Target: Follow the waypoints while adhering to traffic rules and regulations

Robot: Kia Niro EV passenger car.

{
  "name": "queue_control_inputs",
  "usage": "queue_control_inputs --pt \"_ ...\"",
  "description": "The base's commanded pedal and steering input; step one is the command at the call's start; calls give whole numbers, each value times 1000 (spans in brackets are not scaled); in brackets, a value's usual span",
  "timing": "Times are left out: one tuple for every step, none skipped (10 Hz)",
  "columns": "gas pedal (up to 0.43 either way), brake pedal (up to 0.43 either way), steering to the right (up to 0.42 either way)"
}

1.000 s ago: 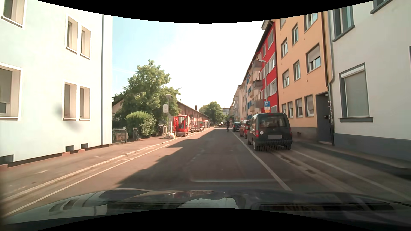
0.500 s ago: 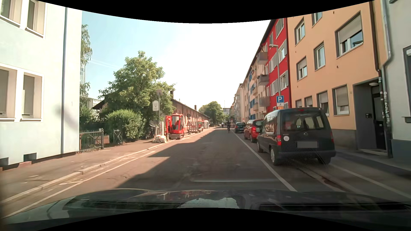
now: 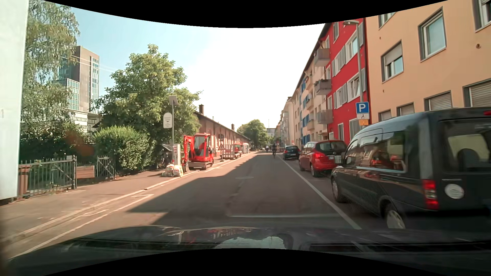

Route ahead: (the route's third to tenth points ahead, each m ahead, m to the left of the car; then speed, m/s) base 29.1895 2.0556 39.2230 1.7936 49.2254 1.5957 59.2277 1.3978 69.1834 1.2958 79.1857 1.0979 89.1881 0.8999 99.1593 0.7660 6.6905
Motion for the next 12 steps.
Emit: queue_control_inputs --pt "150 0 4" --pt "138 0 4" --pt "138 0 3" --pt "138 0 3" --pt "138 0 4" --pt "138 0 4" --pt "138 0 3" --pt "138 0 2" --pt "138 0 2" --pt "138 0 4" --pt "138 0 5" --pt "138 0 5"
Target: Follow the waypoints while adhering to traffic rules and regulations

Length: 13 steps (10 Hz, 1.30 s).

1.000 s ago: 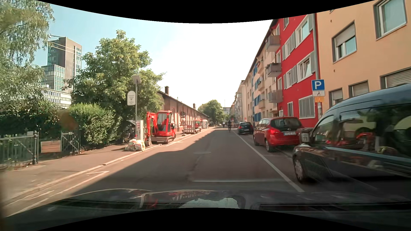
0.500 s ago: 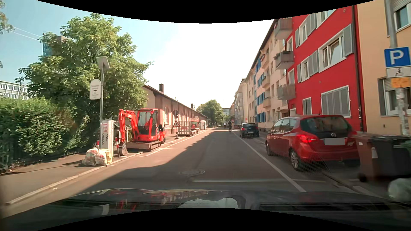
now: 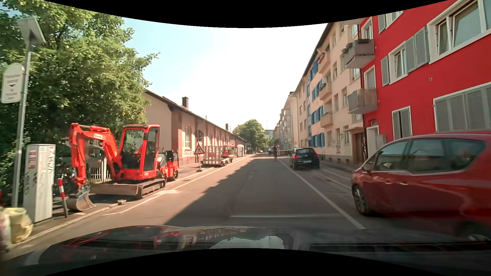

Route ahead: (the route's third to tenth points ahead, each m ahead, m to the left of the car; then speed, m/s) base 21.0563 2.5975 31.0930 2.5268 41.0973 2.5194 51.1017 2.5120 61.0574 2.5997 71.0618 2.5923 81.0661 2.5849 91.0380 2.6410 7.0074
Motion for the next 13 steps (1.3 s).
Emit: queue_control_inputs --pt "138 0 5" --pt "130 0 5" --pt "130 0 5" --pt "130 0 5" --pt "118 0 5" --pt "118 0 6" --pt "118 0 6" --pt "118 0 5" --pt "118 0 5" --pt "110 0 5" --pt "110 0 5" --pt "110 0 5" --pt "87 0 5"
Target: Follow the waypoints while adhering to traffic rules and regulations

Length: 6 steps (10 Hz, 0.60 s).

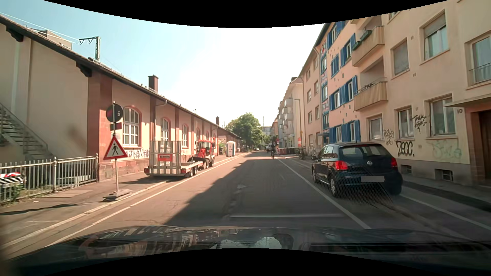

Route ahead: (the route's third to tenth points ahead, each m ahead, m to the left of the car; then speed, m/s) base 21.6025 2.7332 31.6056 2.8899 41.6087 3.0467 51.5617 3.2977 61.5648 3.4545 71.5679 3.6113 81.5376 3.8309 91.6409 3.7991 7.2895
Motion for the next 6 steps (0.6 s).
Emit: queue_control_inputs --pt "87 0 5" --pt "79 0 5" --pt "79 0 5" --pt "79 0 5" --pt "79 0 4" --pt "79 0 4"
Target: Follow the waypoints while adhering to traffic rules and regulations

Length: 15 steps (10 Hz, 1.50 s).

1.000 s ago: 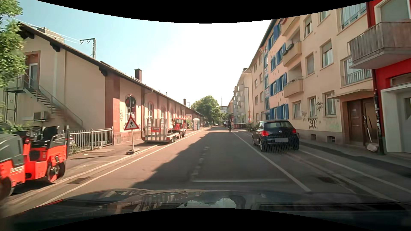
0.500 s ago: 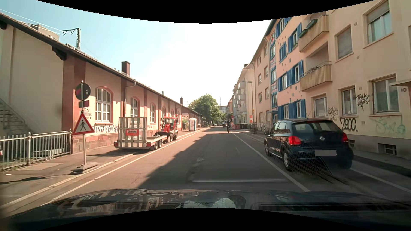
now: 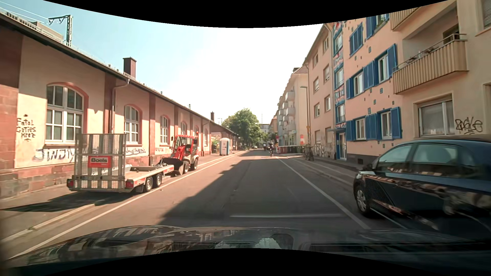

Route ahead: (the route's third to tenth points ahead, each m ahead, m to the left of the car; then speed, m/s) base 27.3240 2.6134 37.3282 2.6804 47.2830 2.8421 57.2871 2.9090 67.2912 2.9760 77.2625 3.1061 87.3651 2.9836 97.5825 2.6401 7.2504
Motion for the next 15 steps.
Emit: queue_control_inputs --pt "79 0 4" --pt "79 0 4" --pt "79 0 0" --pt "79 0 0" --pt "79 0 3" --pt "79 0 3" --pt "79 0 2" --pt "79 0 1" --pt "79 0 1" --pt "79 0 1" --pt "67 0 1" --pt "67 0 1" --pt "67 0 1" --pt "67 0 1" --pt "67 0 -2"
